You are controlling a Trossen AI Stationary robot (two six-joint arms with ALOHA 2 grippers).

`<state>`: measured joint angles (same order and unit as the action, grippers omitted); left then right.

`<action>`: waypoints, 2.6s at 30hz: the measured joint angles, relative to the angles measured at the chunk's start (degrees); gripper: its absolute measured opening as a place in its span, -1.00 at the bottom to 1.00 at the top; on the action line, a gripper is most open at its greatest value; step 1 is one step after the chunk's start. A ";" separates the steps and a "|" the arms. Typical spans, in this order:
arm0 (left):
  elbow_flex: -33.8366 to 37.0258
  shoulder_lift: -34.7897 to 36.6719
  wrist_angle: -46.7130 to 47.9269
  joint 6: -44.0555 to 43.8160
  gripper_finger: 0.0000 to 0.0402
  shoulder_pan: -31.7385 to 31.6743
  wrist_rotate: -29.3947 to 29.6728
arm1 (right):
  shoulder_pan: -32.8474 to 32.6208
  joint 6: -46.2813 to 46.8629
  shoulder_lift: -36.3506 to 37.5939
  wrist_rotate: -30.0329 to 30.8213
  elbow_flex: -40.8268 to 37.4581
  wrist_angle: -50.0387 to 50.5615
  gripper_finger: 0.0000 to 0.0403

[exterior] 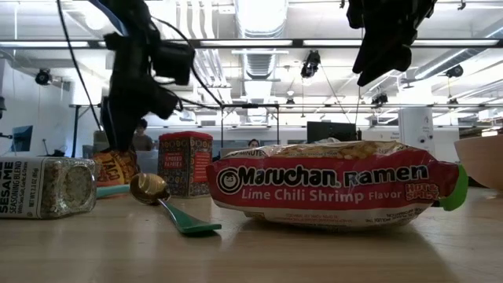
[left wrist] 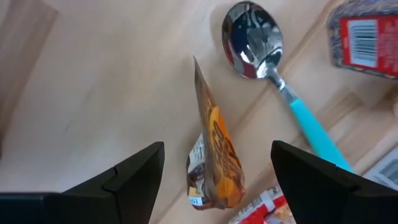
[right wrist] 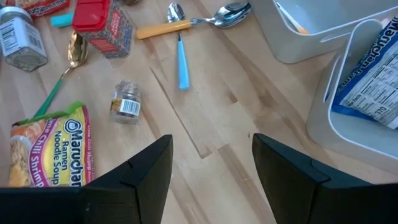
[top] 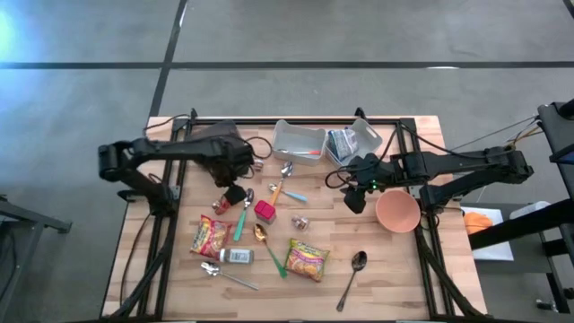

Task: Pick & Place Food Item
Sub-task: Put the orange seasoning bag into the black bin

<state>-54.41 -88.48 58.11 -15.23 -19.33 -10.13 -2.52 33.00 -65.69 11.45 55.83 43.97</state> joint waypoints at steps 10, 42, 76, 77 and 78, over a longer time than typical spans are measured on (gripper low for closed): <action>-7.64 -8.00 4.37 9.23 0.49 -0.37 0.02 | 0.02 -0.18 0.00 0.04 -0.02 -0.19 0.09; -12.81 -16.64 10.87 21.27 -0.19 -2.15 0.02 | 0.02 -0.04 0.00 0.09 -0.03 -0.18 0.09; -24.24 3.92 11.64 10.56 -1.00 -2.29 -2.09 | 0.14 -8.66 -0.06 0.10 -0.20 -26.59 0.09; -25.52 4.92 10.69 10.22 -1.00 -2.32 -2.67 | 0.29 -9.01 -0.07 0.10 -0.35 -28.76 0.09; -26.78 5.73 9.66 9.82 -1.00 -2.40 -3.60 | 0.43 -9.26 -0.07 0.10 -0.54 -30.80 0.09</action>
<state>-81.19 -82.75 67.77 -5.41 -21.74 -13.73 -2.10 23.74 -65.76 11.55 55.30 13.17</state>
